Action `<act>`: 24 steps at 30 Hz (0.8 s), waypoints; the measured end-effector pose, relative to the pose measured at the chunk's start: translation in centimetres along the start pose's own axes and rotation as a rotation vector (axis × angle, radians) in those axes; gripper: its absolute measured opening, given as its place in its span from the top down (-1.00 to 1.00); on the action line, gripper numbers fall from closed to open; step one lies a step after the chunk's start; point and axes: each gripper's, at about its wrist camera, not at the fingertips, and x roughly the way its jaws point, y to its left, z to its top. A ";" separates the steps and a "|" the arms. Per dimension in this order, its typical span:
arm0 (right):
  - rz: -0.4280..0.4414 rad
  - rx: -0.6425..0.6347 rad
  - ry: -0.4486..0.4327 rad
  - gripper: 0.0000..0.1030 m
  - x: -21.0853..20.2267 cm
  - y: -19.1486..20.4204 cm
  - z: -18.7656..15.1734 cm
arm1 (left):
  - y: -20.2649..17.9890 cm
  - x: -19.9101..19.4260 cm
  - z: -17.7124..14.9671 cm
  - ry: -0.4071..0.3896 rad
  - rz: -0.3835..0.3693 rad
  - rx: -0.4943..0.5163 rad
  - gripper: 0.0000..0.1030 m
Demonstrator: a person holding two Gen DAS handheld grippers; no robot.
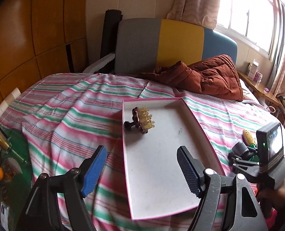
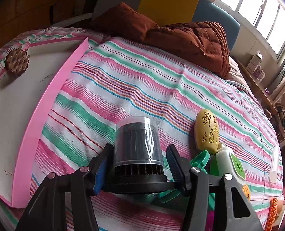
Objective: Organize rigid objects
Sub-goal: 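Carry the black cup to the tray and set it beside the brush with the right gripper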
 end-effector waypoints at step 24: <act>0.235 0.165 -0.070 -0.06 -6.2 4.2 4.9 | 4.4 -0.5 -2.5 0.028 0.048 -0.076 -0.47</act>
